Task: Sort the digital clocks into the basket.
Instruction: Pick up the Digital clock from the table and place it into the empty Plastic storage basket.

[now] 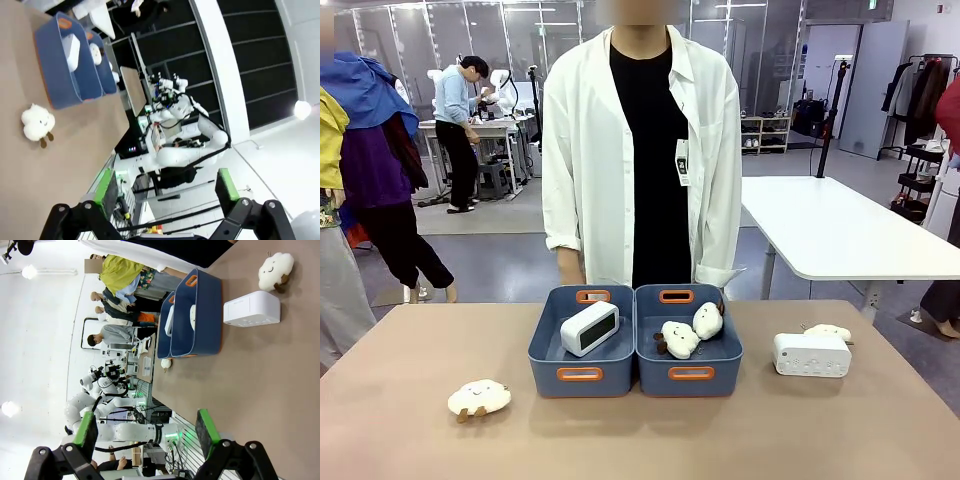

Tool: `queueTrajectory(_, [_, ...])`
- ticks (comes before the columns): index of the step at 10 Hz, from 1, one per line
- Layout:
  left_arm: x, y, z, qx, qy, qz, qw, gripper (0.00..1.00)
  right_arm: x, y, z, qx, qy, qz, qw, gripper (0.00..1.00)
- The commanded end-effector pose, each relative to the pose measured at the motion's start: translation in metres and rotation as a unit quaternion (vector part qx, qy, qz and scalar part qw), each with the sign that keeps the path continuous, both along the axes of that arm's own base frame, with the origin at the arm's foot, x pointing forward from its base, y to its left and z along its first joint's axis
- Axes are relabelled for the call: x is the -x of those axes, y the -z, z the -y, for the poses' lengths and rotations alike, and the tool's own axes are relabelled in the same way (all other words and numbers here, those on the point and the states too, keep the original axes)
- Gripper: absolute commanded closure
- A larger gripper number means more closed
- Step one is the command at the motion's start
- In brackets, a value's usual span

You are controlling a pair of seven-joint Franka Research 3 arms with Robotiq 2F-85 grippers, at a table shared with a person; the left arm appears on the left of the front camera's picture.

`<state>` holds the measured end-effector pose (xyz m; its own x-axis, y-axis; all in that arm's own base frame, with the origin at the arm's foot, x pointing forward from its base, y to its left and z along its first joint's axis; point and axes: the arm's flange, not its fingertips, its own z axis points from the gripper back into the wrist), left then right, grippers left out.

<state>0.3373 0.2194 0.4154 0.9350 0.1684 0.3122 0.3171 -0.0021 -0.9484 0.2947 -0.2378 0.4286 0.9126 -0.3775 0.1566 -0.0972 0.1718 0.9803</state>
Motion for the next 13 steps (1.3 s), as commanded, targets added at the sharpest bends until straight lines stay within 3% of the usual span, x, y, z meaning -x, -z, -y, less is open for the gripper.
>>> queueTrajectory(1, [0.0023,-0.0011,0.0052,-0.01,0.014,-0.004,1.0,0.0,0.0032,-0.001,-0.0015,0.001,-0.005,0.008,1.0,0.0])
queueTrajectory(13, [0.0023,-0.0011,0.0052,-0.01,0.014,-0.004,1.0,0.0,0.0032,-0.001,-0.0015,0.001,-0.005,0.008,1.0,0.0])
